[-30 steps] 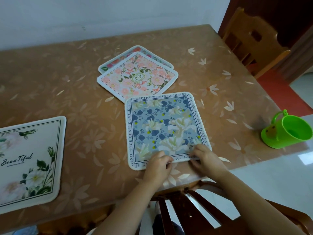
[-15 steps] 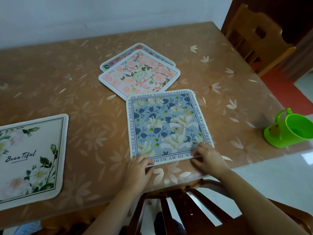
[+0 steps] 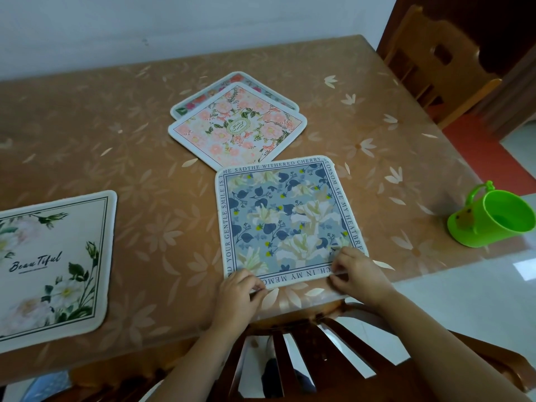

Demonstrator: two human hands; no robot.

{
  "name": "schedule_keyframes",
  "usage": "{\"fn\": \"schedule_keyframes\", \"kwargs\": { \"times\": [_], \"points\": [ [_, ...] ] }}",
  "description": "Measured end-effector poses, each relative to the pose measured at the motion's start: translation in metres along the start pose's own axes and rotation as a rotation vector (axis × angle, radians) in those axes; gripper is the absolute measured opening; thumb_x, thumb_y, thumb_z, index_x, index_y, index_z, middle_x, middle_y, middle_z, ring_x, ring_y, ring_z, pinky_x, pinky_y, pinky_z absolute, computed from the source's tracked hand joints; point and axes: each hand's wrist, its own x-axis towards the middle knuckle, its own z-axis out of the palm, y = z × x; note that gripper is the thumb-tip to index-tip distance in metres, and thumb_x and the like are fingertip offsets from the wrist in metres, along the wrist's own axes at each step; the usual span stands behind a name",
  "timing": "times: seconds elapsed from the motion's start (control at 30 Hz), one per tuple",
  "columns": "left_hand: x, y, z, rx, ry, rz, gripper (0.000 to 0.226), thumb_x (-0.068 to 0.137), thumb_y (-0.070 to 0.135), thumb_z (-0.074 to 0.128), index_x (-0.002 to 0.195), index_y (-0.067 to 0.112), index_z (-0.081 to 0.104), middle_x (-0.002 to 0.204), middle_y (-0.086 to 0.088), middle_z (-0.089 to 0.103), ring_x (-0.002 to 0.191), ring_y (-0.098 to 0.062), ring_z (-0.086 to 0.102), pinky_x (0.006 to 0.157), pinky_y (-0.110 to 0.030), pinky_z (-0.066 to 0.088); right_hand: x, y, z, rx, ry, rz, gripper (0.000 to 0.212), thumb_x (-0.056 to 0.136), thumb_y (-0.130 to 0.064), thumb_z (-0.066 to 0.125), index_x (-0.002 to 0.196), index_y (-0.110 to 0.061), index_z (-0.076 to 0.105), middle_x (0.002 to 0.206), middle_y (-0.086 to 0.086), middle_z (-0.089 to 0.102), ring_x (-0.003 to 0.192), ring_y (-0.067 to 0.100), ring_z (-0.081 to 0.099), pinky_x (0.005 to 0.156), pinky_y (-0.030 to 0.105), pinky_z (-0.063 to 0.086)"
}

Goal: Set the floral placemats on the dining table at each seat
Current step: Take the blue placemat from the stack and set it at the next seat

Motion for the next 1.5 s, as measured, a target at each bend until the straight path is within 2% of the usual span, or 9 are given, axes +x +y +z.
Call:
{"fn": "schedule_keyframes", "kwargs": {
  "times": [0.1, 0.43, 0.73, 1.03, 1.23, 1.5],
  "points": [
    [0.001, -0.003, -0.002, 0.015, -0.022, 0.013, 0.017, 0.063, 0.009, 0.081, 0.066, 0.013, 0.065, 0.071, -0.002, 0.059, 0.069, -0.018, 0.055, 0.065, -0.029, 0.042, -0.001, -0.001, 0.0, -0.006, -0.014, 0.008, 0.011, 0.071, -0.011, 0.069, 0.076, -0.007, 0.06, 0.088, 0.01, 0.06, 0.087, 0.026, 0.055, 0.078, 0.034, 0.047],
    [-0.005, -0.003, 0.0, -0.001, -0.016, 0.011, 0.02, 0.06, 0.007, 0.083, 0.063, 0.013, 0.064, 0.069, -0.001, 0.058, 0.067, -0.014, 0.053, 0.063, -0.027, 0.042, -0.005, -0.004, 0.002, -0.04, -0.019, 0.023, 0.012, 0.07, -0.011, 0.067, 0.075, -0.003, 0.059, 0.088, 0.012, 0.06, 0.086, 0.026, 0.055, 0.073, 0.024, 0.039],
    [-0.007, 0.003, 0.001, 0.013, -0.001, -0.01, 0.018, 0.061, 0.008, 0.082, 0.062, 0.011, 0.064, 0.069, -0.003, 0.06, 0.066, -0.017, 0.055, 0.063, -0.024, 0.04, -0.007, -0.002, 0.0, -0.022, -0.006, -0.005, 0.012, 0.068, -0.008, 0.069, 0.073, -0.003, 0.06, 0.087, 0.013, 0.062, 0.086, 0.029, 0.056, 0.076, 0.036, 0.049],
    [-0.009, 0.005, 0.001, 0.011, 0.008, -0.02, 0.015, 0.063, 0.006, 0.08, 0.064, 0.008, 0.065, 0.07, -0.006, 0.061, 0.067, -0.019, 0.056, 0.062, -0.026, 0.042, -0.009, -0.003, 0.001, -0.075, 0.04, -0.096, 0.015, 0.062, -0.003, 0.073, 0.068, -0.001, 0.059, 0.076, 0.017, 0.062, 0.075, 0.035, 0.06, 0.067, 0.037, 0.052],
    [-0.009, 0.007, 0.0, 0.01, 0.018, -0.011, 0.015, 0.062, 0.004, 0.08, 0.063, 0.008, 0.065, 0.069, -0.007, 0.061, 0.066, -0.021, 0.057, 0.06, -0.033, 0.047, -0.008, -0.003, 0.001, -0.123, 0.058, -0.116, 0.019, 0.059, -0.004, 0.074, 0.072, -0.002, 0.061, 0.078, 0.016, 0.065, 0.075, 0.034, 0.062, 0.066, 0.039, 0.055],
    [-0.009, 0.01, 0.0, 0.023, 0.005, 0.011, 0.015, 0.063, 0.006, 0.08, 0.065, 0.008, 0.065, 0.07, -0.007, 0.061, 0.067, -0.021, 0.057, 0.061, -0.027, 0.042, -0.007, 0.001, 0.0, -0.107, 0.104, -0.089, 0.025, 0.052, -0.001, 0.078, 0.069, -0.003, 0.059, 0.076, 0.016, 0.064, 0.072, 0.034, 0.063, 0.065, 0.038, 0.054]
  ]
}}
